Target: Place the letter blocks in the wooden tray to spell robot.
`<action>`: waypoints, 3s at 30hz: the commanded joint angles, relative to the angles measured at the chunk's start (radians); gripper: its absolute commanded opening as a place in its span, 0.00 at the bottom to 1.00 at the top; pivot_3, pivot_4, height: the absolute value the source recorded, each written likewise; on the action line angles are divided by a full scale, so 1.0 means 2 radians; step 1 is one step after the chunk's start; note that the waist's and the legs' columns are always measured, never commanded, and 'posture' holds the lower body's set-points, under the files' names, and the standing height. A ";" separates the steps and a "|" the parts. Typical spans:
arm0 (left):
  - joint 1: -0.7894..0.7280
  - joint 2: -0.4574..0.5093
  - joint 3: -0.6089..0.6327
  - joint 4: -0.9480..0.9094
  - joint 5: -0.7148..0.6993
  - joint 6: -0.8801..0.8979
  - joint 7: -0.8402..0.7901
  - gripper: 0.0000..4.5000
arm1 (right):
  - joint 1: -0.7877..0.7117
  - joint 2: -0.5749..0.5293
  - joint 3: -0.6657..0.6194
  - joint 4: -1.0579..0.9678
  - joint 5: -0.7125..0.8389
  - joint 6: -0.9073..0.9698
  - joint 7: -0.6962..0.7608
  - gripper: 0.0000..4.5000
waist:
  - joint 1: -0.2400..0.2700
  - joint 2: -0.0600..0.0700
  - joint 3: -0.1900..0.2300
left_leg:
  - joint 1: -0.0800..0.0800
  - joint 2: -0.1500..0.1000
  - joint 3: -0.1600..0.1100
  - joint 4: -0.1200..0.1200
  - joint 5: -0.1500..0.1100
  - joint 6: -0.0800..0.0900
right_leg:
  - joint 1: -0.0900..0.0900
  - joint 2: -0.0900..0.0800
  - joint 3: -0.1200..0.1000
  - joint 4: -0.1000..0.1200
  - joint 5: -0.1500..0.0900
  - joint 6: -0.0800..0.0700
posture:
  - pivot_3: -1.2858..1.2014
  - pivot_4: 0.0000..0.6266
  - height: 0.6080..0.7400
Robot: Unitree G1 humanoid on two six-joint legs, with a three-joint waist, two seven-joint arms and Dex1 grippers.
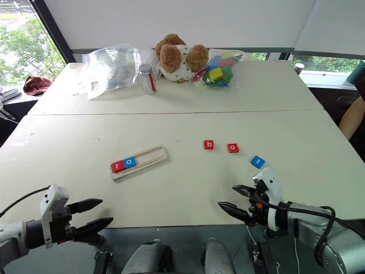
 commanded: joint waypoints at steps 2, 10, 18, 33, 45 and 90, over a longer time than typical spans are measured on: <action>-0.007 -0.008 0.013 0.005 0.003 -0.010 0.002 1.00 | 0.007 -0.004 0.007 0.008 -0.019 -0.019 0.013 0.87 | 0.001 0.000 0.000 | 0.000 0.000 0.000 0.000 0.000 0.000 | 0.000 0.000 0.000 0.000 0.000 0.000 | 0.52 0.24 1.00; -0.009 -0.015 0.009 0.006 0.015 -0.013 0.006 1.00 | -0.013 -0.001 0.027 0.051 -0.049 -0.037 0.025 0.87 | 0.000 0.000 0.000 | 0.000 0.000 0.000 0.000 0.000 0.000 | 0.000 0.000 0.000 0.000 0.000 0.000 | 0.52 0.24 1.00; -0.008 -0.021 0.010 0.002 0.020 -0.012 0.010 1.00 | -0.032 0.015 0.022 0.059 -0.031 -0.034 0.033 0.87 | -0.001 -0.001 -0.001 | 0.000 0.000 0.000 0.000 0.000 0.000 | 0.001 0.000 0.000 0.000 0.000 0.000 | 0.52 0.24 1.00; -0.103 0.059 0.047 0.098 0.040 -0.046 -0.051 1.00 | -0.120 -0.002 0.033 0.092 -0.047 -0.025 0.054 1.00 | 0.001 -0.001 0.000 | 0.000 0.000 0.000 0.000 0.000 0.000 | 0.000 0.000 0.000 0.000 0.000 -0.001 | 0.52 0.24 1.00; -0.430 0.051 -0.160 0.335 0.162 -0.177 -0.177 1.00 | -0.279 0.056 0.120 0.032 -0.003 0.075 0.016 1.00 | -0.002 0.000 0.000 | -0.006 -0.001 0.000 -0.001 0.000 0.000 | -0.006 0.000 -0.001 -0.001 0.001 0.002 | 0.52 0.24 1.00; -0.440 0.000 -0.216 0.372 0.225 -0.273 -0.178 0.69 | -0.238 0.084 0.079 0.016 -0.015 0.067 -0.056 1.00 | -0.001 -0.001 0.000 | -0.001 0.000 0.000 0.001 0.000 0.000 | -0.002 0.000 -0.001 0.002 0.001 0.002 | 0.52 0.24 1.00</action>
